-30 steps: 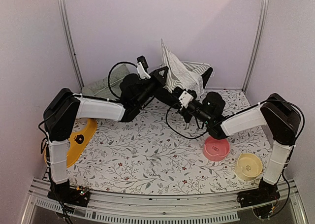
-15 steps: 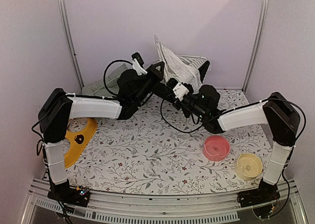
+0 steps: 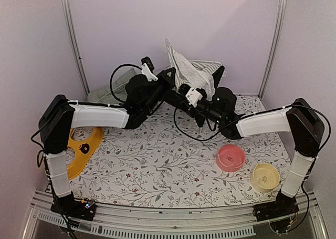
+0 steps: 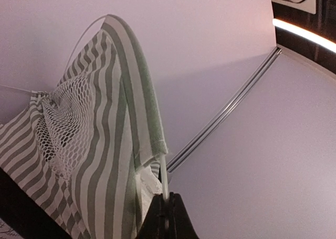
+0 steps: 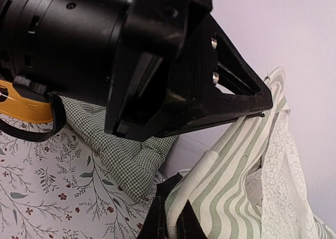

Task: Set up the pet tent
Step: Insert the tent pole into the pole socket of the pet tent.

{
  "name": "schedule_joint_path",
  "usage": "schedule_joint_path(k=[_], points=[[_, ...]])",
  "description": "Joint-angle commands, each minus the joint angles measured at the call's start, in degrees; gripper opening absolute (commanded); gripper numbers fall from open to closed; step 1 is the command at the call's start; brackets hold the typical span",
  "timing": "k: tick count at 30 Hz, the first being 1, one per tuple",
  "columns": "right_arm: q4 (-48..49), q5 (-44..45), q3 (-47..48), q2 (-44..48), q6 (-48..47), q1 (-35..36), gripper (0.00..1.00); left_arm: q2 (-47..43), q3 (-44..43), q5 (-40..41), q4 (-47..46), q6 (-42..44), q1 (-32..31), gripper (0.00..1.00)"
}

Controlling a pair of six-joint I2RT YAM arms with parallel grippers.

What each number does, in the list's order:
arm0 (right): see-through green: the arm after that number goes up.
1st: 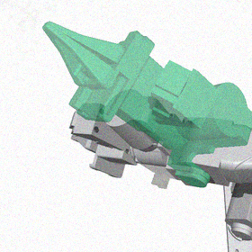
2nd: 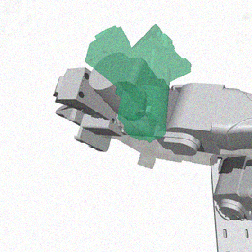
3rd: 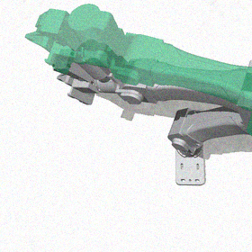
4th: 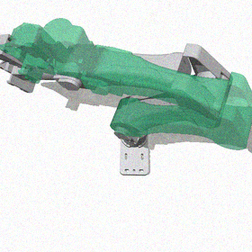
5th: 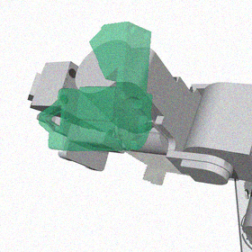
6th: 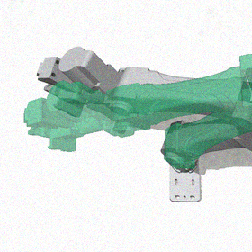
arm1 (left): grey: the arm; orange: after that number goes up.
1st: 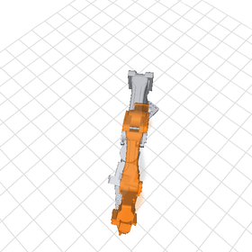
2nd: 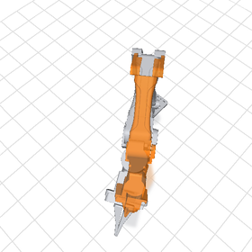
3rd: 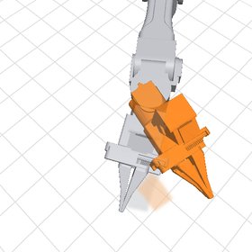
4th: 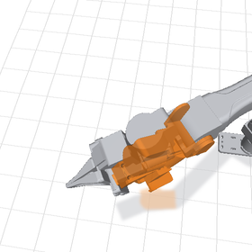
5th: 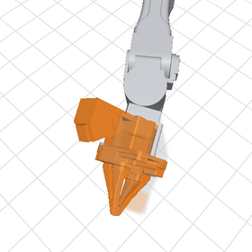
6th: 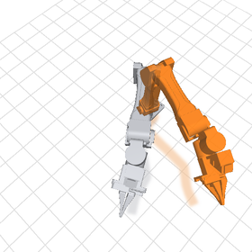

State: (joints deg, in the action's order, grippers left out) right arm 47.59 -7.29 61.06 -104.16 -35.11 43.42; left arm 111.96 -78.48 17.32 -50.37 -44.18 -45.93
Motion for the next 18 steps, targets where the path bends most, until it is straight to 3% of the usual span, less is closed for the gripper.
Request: schedule_joint_path(k=[1,5,13,15,18], points=[[-9.0,-9.9,-0.5,1.8,0.0,1.4,0.0,-3.8,-1.6,2.1,-5.6,3.3,2.0,0.0],[-14.0,-15.0,0.6,2.6,-1.7,1.1,0.0,-4.7,-0.3,0.9,-5.1,2.9,2.8,0.0],[-16.1,-21.8,0.2,4.9,1.6,-0.8,0.14,-5.0,1.9,-7.5,-6.3,1.2,5.8,0.0],[-16.8,-23.1,0.6,5.1,2.0,-0.9,0.18,-5.4,2.6,-7.3,-6.4,1.2,5.9,0.0],[-18.9,-22.8,1.6,4.9,2.5,-0.9,0.31,-5.6,2.6,-7.4,-6.1,1.4,6.0,0.0]])
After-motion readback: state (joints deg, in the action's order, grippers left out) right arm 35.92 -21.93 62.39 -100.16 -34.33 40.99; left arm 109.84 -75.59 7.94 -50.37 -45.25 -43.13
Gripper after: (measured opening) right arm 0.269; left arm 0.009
